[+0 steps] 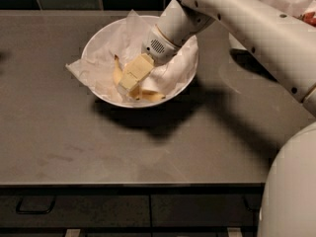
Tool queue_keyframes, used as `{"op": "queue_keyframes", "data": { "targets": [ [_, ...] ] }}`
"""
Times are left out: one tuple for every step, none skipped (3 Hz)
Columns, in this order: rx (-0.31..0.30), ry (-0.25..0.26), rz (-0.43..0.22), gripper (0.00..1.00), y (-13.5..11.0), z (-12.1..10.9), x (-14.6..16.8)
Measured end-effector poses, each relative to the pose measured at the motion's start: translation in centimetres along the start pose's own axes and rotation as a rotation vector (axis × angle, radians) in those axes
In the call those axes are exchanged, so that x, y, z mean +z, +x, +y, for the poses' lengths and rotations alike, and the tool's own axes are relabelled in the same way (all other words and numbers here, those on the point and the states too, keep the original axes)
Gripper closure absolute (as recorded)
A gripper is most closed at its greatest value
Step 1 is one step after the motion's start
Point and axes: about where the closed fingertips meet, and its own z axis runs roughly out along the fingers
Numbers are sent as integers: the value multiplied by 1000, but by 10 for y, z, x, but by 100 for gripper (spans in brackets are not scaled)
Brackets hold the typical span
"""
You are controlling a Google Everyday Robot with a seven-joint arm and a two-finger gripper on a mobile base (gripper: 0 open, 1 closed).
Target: Pick banana from white bowl
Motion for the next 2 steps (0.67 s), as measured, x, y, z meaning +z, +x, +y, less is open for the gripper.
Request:
{"op": "queue_keyframes", "data": {
  "targets": [
    [22, -3, 44, 0, -1, -6, 10],
    [22, -4, 45, 18, -2, -6, 10]
  ]
}}
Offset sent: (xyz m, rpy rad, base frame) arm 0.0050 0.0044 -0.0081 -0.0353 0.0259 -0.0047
